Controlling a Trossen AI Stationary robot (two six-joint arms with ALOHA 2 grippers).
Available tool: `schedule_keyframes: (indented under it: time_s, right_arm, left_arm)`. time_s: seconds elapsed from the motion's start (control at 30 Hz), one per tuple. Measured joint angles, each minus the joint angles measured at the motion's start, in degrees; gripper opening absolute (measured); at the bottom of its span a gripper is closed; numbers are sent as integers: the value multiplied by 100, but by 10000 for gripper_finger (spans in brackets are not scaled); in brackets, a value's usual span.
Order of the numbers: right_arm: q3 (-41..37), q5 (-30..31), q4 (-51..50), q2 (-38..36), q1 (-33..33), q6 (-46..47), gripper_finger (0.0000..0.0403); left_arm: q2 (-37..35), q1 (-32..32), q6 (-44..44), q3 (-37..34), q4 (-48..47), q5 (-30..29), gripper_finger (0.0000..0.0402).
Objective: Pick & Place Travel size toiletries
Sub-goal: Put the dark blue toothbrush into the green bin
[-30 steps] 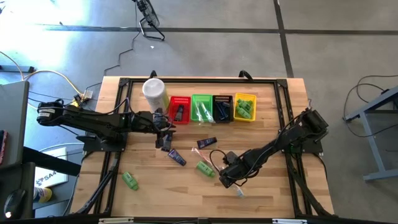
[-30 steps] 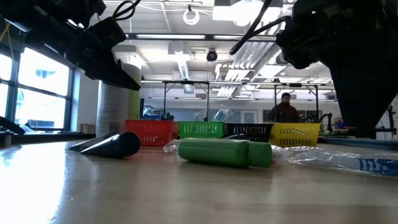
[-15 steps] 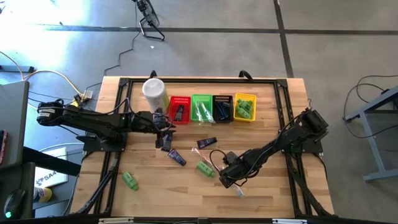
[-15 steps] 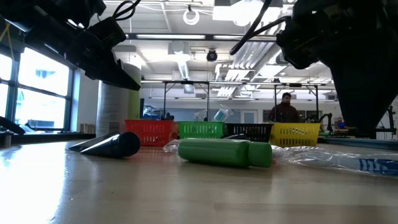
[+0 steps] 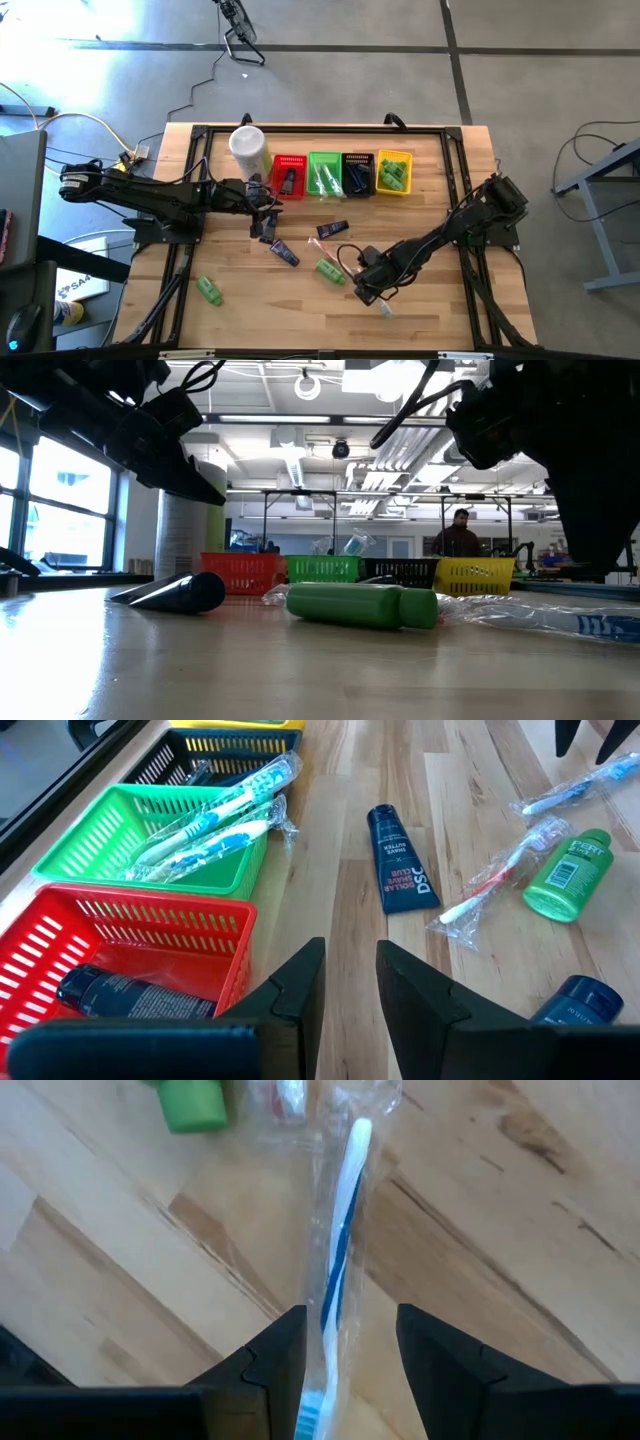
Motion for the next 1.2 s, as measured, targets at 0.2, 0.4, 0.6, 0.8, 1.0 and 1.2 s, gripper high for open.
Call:
schedule_keyframes:
  time_s: [0.2,0.4,0.6,0.8,1.0,1.2]
  right_arm:
    - [0,86,2,-2,0,-141,149]
    - [0,48,6,-2,0,-88,149]
    - [0,-151,48,-2,7,97,150]
    - [0,-54,81,-2,7,188,192]
    - [0,217,119,-2,7,352,250]
    - [0,434,151,-2,121,368,256]
  left_arm:
    - [0,0,0,1,0,1,88]
    - [-2,0,0,1,0,6,88]
    - [0,0,-2,1,0,24,88]
    - [-1,0,-2,0,-4,21,88]
    - [-2,0,-2,1,-19,17,88]
    - [0,0,0,1,-19,15,88]
